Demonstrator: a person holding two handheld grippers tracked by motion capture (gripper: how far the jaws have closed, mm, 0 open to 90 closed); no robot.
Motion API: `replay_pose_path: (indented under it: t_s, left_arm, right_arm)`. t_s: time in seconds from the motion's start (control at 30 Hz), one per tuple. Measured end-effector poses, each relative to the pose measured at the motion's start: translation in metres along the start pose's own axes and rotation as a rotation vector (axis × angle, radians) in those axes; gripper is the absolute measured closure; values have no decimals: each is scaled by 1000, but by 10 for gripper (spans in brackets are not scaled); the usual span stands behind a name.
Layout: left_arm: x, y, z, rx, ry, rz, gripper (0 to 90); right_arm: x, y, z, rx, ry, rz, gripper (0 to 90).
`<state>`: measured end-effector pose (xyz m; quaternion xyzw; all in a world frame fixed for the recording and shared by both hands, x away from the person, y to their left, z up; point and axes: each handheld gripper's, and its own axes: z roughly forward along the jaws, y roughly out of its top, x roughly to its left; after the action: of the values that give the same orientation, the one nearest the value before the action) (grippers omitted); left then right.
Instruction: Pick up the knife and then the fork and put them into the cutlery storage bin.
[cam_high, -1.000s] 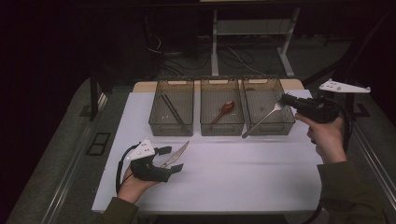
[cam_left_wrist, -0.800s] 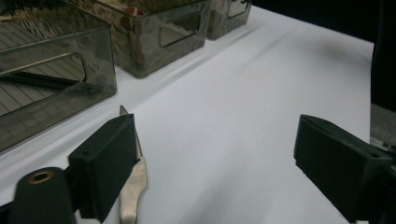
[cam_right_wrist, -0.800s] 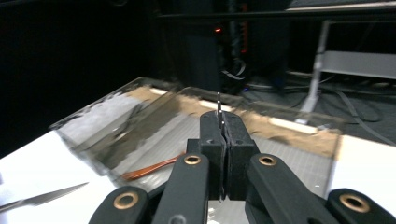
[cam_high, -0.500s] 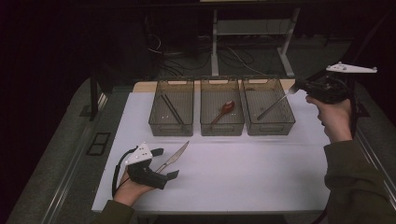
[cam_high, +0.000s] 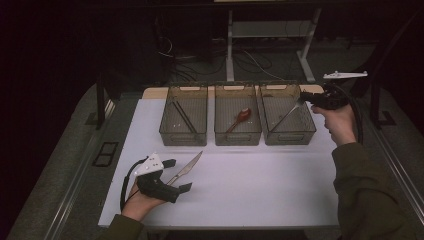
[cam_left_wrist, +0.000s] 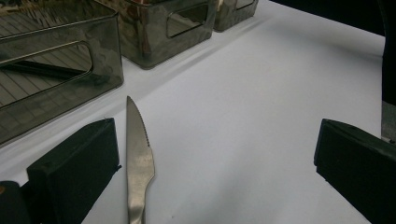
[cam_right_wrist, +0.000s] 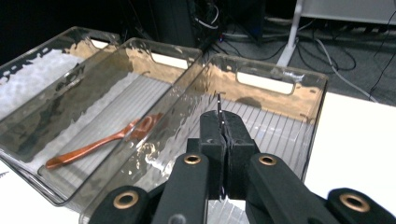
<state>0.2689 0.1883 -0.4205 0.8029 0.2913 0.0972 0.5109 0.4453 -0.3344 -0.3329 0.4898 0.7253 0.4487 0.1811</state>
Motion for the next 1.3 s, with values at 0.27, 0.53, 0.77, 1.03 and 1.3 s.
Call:
replay_pose_path:
  t_s: [0.27,0.53,0.77,1.03,1.3]
  left_arm:
    - [-1,0,2,14,-9,8,0]
    - [-2,1,3,16,-11,11,0]
    - [-2,1,3,23,-15,19,0]
    - [-2,1,3,24,-6,23,0]
    - [-1,1,2,44,4,22,0]
  right_arm:
    - [-8,-9,17,68,42,25,875]
    - [-20,-17,32,80,12,31,853]
    - [-21,-19,44,60,-111,-20,565]
    - [-27,-21,31,8,-139,-2,384]
    - [-19,-33,12,-28,-62,10,330]
